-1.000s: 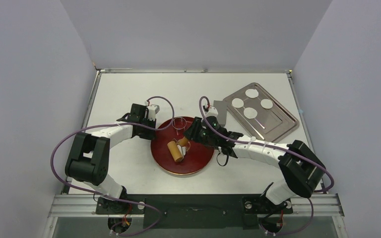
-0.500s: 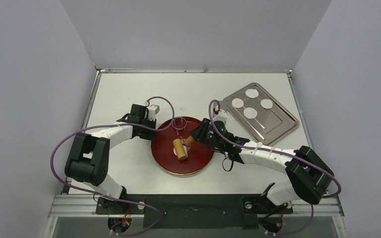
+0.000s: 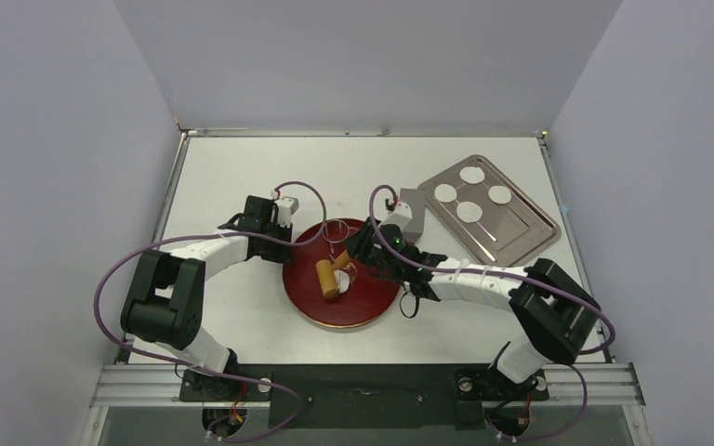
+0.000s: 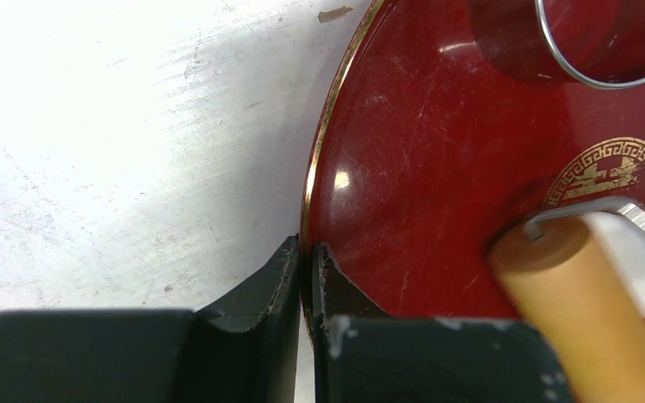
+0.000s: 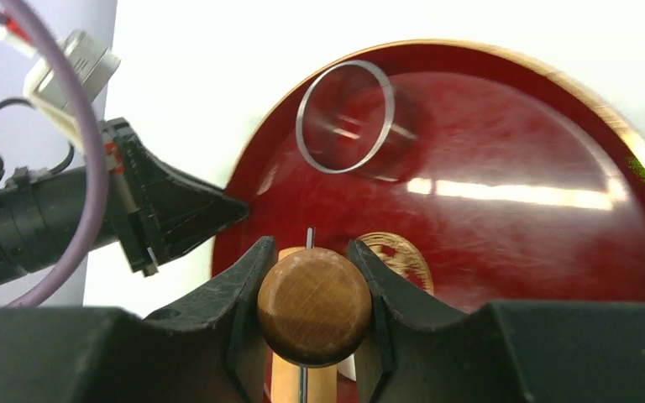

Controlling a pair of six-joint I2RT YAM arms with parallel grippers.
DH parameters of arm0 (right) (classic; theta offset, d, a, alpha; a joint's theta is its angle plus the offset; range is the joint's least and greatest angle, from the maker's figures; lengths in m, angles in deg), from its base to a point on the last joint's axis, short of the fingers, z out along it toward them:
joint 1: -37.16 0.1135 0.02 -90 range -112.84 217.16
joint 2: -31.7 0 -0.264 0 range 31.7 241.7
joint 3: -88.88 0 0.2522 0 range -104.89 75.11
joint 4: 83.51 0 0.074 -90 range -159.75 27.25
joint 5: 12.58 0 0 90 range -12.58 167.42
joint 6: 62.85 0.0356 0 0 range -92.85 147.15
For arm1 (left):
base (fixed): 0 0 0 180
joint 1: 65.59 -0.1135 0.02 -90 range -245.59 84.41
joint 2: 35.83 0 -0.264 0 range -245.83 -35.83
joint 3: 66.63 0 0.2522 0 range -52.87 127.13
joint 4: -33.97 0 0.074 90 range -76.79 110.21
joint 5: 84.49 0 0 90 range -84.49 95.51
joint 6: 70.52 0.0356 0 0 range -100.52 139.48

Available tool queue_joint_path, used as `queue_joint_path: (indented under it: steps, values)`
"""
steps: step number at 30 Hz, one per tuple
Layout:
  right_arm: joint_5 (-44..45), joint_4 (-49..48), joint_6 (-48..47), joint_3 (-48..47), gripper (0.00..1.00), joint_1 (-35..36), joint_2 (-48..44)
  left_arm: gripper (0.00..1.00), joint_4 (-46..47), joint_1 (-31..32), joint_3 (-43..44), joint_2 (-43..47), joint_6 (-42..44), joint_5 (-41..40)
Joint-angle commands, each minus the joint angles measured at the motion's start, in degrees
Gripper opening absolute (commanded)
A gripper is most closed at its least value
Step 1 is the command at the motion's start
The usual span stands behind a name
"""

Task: Roll out the dumpling wrappers from the dough
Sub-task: Flatten out the dough on the work surface.

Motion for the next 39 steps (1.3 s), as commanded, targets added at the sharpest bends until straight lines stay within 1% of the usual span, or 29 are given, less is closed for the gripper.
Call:
queue_joint_path:
  steps: [1, 5, 9, 12, 13, 14, 15, 16, 18, 20, 23, 24, 25, 26, 27, 28, 29, 30, 31, 35, 39]
  values:
    - [2.85, 9.85, -4.62, -0.19, 0.0, 4.37, 8.59, 0.0, 1.24, -0.42, -0.16, 2.57, 1.88, -1.9]
    - [0.87, 5.83, -2.48, 2.13, 0.0, 4.93, 9.8, 0.0, 1.17, -0.42, -0.12, 2.47, 1.93, -1.43]
    - [2.66, 7.97, -3.14, 3.68, 0.0, 4.43, 6.92, 0.0, 1.28, -0.42, -0.08, 2.15, 1.94, -1.36]
    - [1.68, 9.33, -4.19, 3.92, 0.0, 2.69, 3.23, 0.0, 1.43, -0.42, -0.2, 2.38, 2.07, -1.32]
    - [0.39, 9.59, -4.36, 3.3, 0.0, 2.35, 2.5, 0.0, 1.42, -0.42, -0.2, 2.43, 2.08, -1.36]
    - [-4.03, 9.4, -4.69, 2.8, 0.0, 1.92, 1.23, 0.0, 1.43, -0.42, -0.25, 2.45, 2.08, -1.44]
    - [-6.55, 8.02, -4.61, 1.13, 0.0, 1.92, 0.71, 0.0, 1.51, -0.42, -0.31, 2.58, 2.13, -1.42]
    - [-12.22, 6.9, -4.11, 0.31, 0.0, 2.47, -0.16, 0.0, 1.61, -0.42, -0.39, 2.61, 2.15, -1.52]
    - [-19.21, 2.16, -2.58, -2.68, 0.0, 3.54, -0.89, 0.0, 1.68, -0.42, -0.28, 2.5, 2.15, -1.56]
    - [-23.07, -0.83, -1.39, -5.72, 0.0, 4.2, -1.45, 0.0, 1.6, -0.42, -0.14, 2.35, 2.05, -1.53]
    - [-25.09, -2.18, -0.8, -8.73, 0.0, 4.28, -2.37, 0.0, 1.47, -0.4, -0.16, 2.45, 2.1, -1.58]
    - [-24.5, -1.94, -1.18, -8.92, 0.0, 4.15, -3.15, 0.0, 1.49, -0.41, -0.19, 2.46, 2.09, -1.58]
    - [-23.6, 0.27, -1.67, -9.14, 0.0, 3.84, -3.77, 0.0, 1.54, -0.42, -0.2, 2.51, 2.09, -1.51]
    - [-19.95, 2.06, -3.42, -9.39, 0.0, 3.67, -5.08, 0.0, 1.52, -0.42, -0.2, 2.54, 2.08, -1.46]
    - [-17.37, 6.89, -5.68, -9.52, 0.0, 3.43, -5.83, 0.0, 1.5, -0.39, -0.2, 2.62, 2.11, -1.35]
    - [-11.96, 11.77, -6.87, -9.73, 0.0, 3.38, -7.2, 0.0, 1.59, -0.4, -0.25, 2.68, 2.09, -1.33]
    - [-6.32, 14.35, -8.94, -9.86, 0.0, 3.41, -8.16, 0.0, 1.61, -0.41, -0.27, 2.77, 2.09, -1.23]
    - [-4.09, 17.98, -9.77, -9.77, 0.0, 3.41, -8.47, 0.0, 1.64, -0.41, -0.35, 2.8, 2.13, -1.23]
    - [-0.84, 19.13, -10.79, -9.53, 0.0, 3.26, -8.76, 0.0, 1.71, -0.42, -0.37, 2.75, 2.11, -1.19]
    - [2.52, 20.65, -12.48, -7.37, 0.0, 1.97, -7.12, 0.0, 1.76, -0.39, -0.31, 2.47, 2.11, -0.97]
    - [1.84, 19.14, -12.72, -6.83, 0.0, 2.17, -2.21, 0.0, 1.73, -0.39, -0.21, 2.23, 2.16, -0.97]
